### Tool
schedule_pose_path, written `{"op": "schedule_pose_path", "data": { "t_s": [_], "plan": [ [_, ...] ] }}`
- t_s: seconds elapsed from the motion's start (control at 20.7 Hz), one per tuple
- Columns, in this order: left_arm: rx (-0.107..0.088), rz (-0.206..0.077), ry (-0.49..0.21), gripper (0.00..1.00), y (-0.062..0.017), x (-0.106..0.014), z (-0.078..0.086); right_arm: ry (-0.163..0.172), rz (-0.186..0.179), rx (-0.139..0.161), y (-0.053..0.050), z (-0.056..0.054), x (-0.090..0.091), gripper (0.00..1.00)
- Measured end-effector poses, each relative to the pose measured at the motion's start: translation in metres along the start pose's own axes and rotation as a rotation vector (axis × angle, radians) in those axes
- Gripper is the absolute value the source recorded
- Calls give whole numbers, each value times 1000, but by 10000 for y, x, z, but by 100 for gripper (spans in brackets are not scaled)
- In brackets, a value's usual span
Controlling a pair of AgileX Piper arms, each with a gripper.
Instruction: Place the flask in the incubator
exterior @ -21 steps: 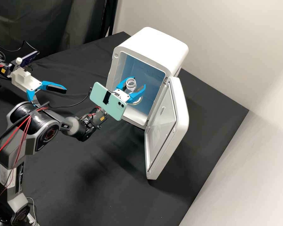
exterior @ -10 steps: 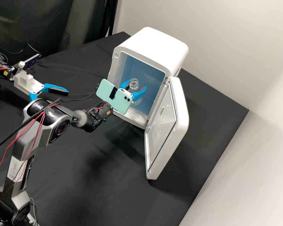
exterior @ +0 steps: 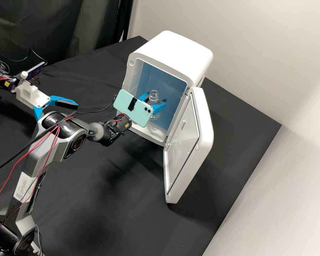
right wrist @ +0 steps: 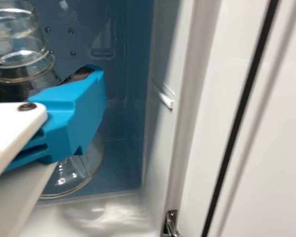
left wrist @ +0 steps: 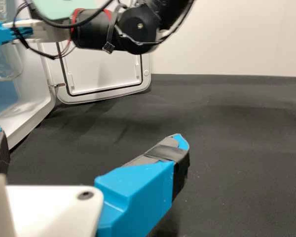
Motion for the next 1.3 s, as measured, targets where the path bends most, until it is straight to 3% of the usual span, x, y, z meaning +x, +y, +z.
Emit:
{"op": "schedule_pose_path", "data": {
  "t_s": [0.14, 0.43, 0.72, 0.87, 1.16, 1.3],
  "plan": [
    [2, -11, -2, 100, -25, 11, 4, -18, -11, 13, -35, -14, 126, 0],
    [3, -4, -5, 100, -12, 31, 12, -57, -65, -3, -138, -31, 400, 0],
    [0, -11, -5, 100, -27, 54, 0, -73, -113, -28, -209, -66, 623, 0],
    [1, -10, -6, 100, -25, 57, 3, -77, -113, -10, -180, -103, 695, 0],
    [-1, -15, -11, 100, -36, 74, 4, -72, -87, -21, -86, -185, 788, 0],
    [-4, -22, -10, 100, -51, 77, 1, -77, -81, -32, -94, -178, 833, 0]
  ]
}}
